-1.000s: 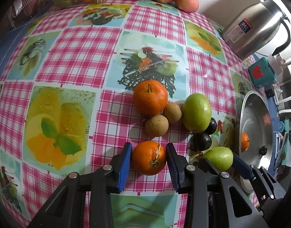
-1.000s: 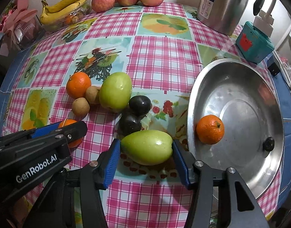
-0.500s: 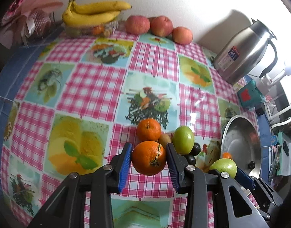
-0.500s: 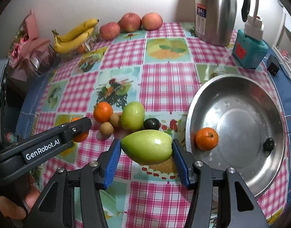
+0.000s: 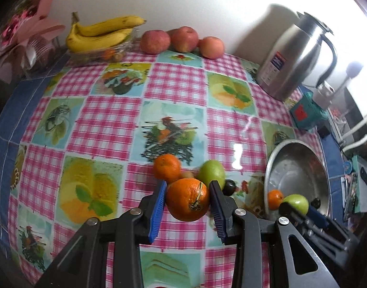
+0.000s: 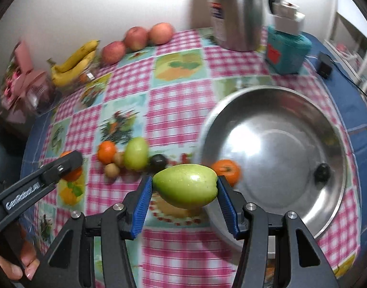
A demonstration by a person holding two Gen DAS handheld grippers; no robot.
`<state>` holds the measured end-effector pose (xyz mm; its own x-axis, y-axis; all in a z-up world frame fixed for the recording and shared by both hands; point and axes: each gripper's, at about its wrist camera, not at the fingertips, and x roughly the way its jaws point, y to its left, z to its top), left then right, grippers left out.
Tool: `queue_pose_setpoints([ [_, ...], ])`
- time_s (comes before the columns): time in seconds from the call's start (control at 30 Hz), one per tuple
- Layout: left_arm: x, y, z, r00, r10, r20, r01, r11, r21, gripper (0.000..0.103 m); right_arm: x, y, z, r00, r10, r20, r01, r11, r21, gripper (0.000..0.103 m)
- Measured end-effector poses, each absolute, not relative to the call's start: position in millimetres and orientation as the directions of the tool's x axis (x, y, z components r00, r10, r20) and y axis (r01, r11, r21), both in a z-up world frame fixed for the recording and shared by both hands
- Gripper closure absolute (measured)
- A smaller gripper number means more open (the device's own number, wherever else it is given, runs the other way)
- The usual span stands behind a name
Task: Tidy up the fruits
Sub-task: 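Lift and carry the pear and tangerine over the steel bowl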
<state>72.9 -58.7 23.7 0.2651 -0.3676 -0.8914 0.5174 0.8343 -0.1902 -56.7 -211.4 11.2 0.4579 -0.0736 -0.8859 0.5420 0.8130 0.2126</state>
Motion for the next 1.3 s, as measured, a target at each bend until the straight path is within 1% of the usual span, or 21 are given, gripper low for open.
queue_pose_setpoints([
  [0.2, 51.9, -87.9, 21.5, 0.231, -0.385, -0.893, 0.569, 0.799, -0.197, 0.064, -83.7, -252.8, 7.7, 0.413, -0.153, -0.898, 0.644, 0.746, 0.168, 0.047],
  [0.43, 21.9, -123.7, 19.0, 0.178, -0.41, -0.894, 0.639, 0.74, -0.213, 0.064, -117.5, -295.4, 4.8, 0.389, -0.192, -0.901, 0.725, 0.667, 0.171, 0.047],
  [0.53, 3.4, -142.5, 19.6, 0.165, -0.419, -0.893, 0.686, 0.699, -0.201, 0.064, -131.0, -309.4, 4.4, 0.389, -0.199, -0.9, 0.749, 0.637, 0.183, 0.047],
  [0.8, -36.1, -181.7, 14.5, 0.145, -0.418, -0.897, 0.784, 0.601, -0.154, 0.064, -150.3, -323.2, 9.0, 0.402, -0.211, -0.891, 0.774, 0.598, 0.207, 0.047],
  [1.3, -48.9, -195.4, -10.2, 0.132, -0.367, -0.921, 0.812, 0.573, -0.111, 0.064, -147.0, -320.8, -3.8, 0.368, -0.18, -0.912, 0.773, 0.605, 0.192, 0.047],
])
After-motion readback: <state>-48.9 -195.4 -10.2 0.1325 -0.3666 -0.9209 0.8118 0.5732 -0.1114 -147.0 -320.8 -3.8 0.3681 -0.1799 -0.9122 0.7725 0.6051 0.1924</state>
